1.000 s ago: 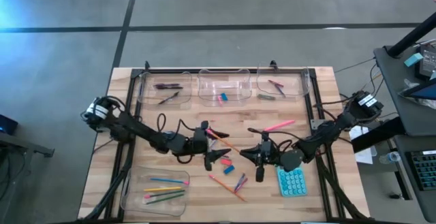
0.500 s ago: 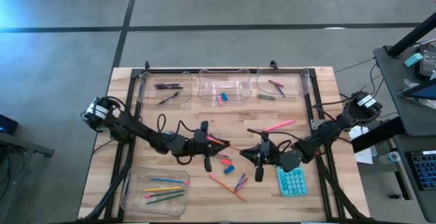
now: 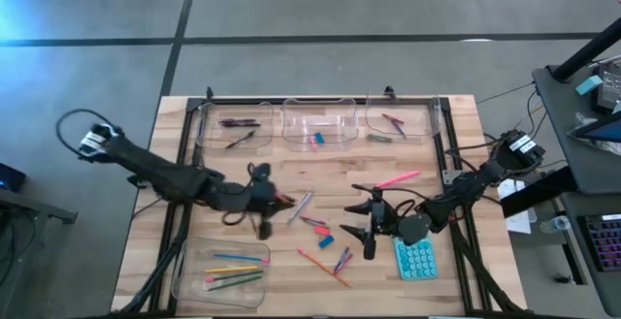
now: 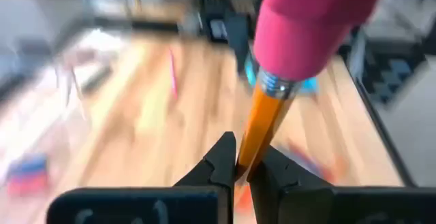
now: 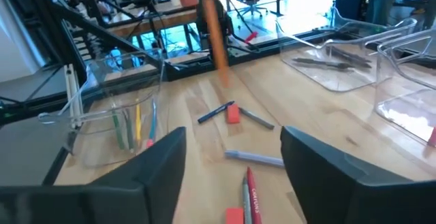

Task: Sort crayons/erasers/pens/pencils in bins
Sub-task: Put the orange pencil into the bottom transparent bin, then put the gray crayon into the top right transparent bin

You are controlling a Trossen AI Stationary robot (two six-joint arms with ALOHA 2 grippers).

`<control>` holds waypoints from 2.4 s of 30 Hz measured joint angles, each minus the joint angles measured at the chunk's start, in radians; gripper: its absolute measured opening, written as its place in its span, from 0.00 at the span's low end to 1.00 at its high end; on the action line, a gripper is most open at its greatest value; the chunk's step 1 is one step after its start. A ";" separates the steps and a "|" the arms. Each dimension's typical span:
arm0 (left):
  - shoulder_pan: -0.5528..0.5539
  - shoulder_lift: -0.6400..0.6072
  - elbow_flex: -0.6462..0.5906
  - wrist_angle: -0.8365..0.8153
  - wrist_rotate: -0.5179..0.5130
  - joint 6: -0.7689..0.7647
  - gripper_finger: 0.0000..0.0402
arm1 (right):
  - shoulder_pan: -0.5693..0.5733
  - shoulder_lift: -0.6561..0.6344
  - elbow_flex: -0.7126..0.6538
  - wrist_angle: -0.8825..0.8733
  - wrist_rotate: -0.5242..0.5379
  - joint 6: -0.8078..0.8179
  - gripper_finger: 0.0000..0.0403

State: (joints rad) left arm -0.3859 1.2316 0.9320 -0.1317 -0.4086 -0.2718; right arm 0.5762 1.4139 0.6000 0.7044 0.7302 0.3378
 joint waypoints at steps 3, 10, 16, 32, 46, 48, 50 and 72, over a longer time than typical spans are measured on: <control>-0.082 -0.034 0.133 -0.379 0.033 -0.124 0.02 | 0.000 0.000 0.000 0.000 -0.001 0.000 0.61; -0.369 0.090 0.368 -0.878 0.114 -0.402 0.02 | 0.000 0.000 0.000 -0.004 0.000 0.002 0.62; -0.504 0.233 0.411 -0.926 0.208 -0.504 0.02 | 0.000 0.000 0.000 -0.004 0.000 0.002 0.62; -0.467 0.348 0.390 -0.934 0.406 -0.550 0.26 | 0.000 0.000 0.000 -0.019 0.002 0.002 0.62; -0.414 0.156 0.144 -0.288 -0.290 -0.038 0.38 | 0.000 -0.001 0.000 -0.025 0.002 0.003 0.61; -0.363 0.109 0.041 -0.111 -0.266 0.007 0.38 | 0.000 -0.001 0.000 -0.026 0.002 0.003 0.61; -0.307 0.064 -0.064 0.060 -0.216 0.020 0.38 | 0.000 -0.001 0.000 -0.031 0.002 0.003 0.61; 0.042 0.084 -0.356 0.536 -0.018 -0.061 0.38 | -0.024 -0.113 0.020 -0.427 0.056 0.186 0.60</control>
State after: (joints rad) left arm -0.3436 1.3159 0.5755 0.4039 -0.4264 -0.3327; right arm 0.5519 1.3014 0.6200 0.2772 0.7861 0.5238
